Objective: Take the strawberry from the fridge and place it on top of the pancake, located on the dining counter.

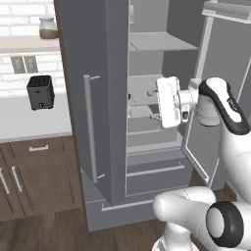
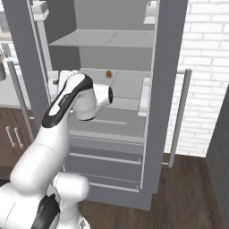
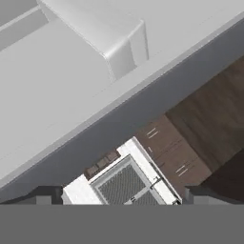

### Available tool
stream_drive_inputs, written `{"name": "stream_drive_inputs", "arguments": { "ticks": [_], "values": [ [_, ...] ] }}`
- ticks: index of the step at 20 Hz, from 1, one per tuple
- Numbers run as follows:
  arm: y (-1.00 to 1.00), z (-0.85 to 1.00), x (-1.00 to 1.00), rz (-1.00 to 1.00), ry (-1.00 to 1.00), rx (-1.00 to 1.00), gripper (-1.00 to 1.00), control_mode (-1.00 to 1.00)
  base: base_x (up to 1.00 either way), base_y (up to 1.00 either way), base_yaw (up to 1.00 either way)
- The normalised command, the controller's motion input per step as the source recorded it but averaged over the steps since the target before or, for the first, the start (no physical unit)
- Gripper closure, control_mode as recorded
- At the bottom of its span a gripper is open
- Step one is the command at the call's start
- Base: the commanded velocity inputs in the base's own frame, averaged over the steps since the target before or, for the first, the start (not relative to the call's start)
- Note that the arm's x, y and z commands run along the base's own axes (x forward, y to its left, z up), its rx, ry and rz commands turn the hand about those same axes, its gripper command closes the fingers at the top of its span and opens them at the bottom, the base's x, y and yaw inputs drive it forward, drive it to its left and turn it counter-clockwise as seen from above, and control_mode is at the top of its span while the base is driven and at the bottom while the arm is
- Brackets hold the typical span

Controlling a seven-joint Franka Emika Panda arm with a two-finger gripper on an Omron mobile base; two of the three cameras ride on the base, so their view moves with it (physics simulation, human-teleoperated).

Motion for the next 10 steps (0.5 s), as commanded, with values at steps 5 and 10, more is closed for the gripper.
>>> {"name": "stream_drive_inputs", "arguments": {
  "ticks": [5,10],
  "values": [
    [0.04,-0.24,0.93,0.15,0.00,0.00,-1.00,-1.00,0.00,0.00,0.00],
    [0.29,-0.38,0.89,0.13,0.00,-0.01,-1.00,-1.00,0.00,0.00,0.00]
  ]
}}
